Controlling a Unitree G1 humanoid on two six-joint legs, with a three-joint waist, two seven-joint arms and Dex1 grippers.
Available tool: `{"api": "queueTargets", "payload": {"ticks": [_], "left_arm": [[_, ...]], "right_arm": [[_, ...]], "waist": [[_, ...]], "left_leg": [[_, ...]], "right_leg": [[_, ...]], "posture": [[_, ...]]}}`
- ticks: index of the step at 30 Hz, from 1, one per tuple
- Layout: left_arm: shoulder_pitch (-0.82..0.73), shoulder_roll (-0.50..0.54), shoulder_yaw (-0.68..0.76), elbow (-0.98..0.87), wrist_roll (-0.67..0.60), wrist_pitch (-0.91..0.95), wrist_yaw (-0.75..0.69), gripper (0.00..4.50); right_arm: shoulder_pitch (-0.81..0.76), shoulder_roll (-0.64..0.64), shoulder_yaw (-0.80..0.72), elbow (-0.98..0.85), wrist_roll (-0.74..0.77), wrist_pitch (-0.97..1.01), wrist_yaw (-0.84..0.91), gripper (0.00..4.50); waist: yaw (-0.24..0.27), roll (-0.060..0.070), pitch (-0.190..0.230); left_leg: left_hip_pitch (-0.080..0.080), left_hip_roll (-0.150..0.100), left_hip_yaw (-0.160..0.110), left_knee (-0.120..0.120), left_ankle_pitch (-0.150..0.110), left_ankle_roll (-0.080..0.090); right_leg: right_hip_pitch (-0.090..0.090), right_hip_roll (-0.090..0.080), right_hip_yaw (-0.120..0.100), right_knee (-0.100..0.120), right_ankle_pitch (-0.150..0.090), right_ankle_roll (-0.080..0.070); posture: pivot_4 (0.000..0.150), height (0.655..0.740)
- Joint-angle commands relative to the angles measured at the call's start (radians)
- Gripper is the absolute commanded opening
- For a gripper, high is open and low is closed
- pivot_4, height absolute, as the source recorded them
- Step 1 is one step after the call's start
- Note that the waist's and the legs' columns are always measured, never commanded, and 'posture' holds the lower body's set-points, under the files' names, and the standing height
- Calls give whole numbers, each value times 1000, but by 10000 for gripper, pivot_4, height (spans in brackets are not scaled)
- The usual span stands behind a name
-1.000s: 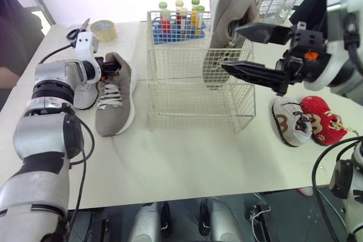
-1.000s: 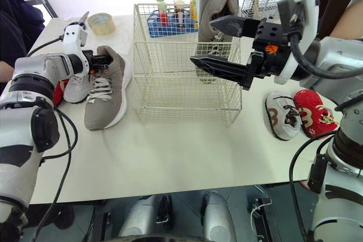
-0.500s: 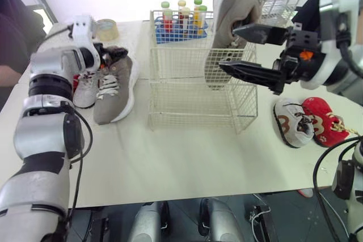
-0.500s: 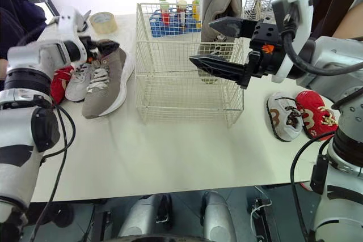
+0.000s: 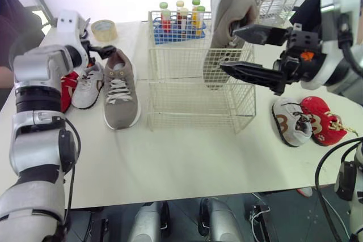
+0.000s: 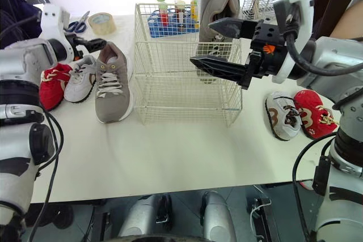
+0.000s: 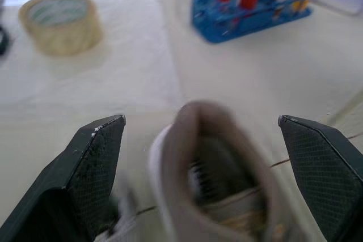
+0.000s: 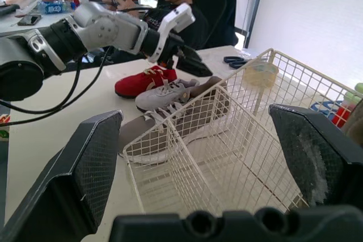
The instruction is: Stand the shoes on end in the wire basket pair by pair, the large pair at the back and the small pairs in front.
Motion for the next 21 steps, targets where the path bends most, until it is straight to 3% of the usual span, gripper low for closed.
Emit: {"api": "queueTargets", "payload": {"ticks": [1, 15, 18, 21], "left_arm": [[-8, 5, 16, 33, -1, -41, 13, 44778], [-129, -77, -43, 326, 52, -190, -27, 44778], [-141, -86, -63, 373, 75, -215, -38, 36798], [-150, -95, -77, 415, 98, -240, -45, 22109]], "right_arm": [[-5, -22, -16, -10, 2, -29, 4, 45000], [1, -25, -11, -15, 2, -48, -7, 45000], [10, -28, -16, -20, 4, -51, -11, 45000], [16, -29, -18, -22, 7, -55, -15, 45000]], "waist": [[3, 0, 0], [19, -1, 0], [18, -1, 0], [18, -1, 0]], "left_leg": [[0, 0, 0, 0, 0, 0], [-1, 0, 0, 7, -2, 4], [-1, 0, 0, 7, -2, 4], [-1, 0, 0, 7, -2, 4]], "right_leg": [[0, 0, 0, 0, 0, 0], [2, 0, 0, 1, 0, 0], [2, 0, 0, 1, 0, 0], [2, 0, 0, 1, 0, 0]], "posture": [[1500, 7400], [1500, 7400], [1500, 7400], [1500, 7400]]}}
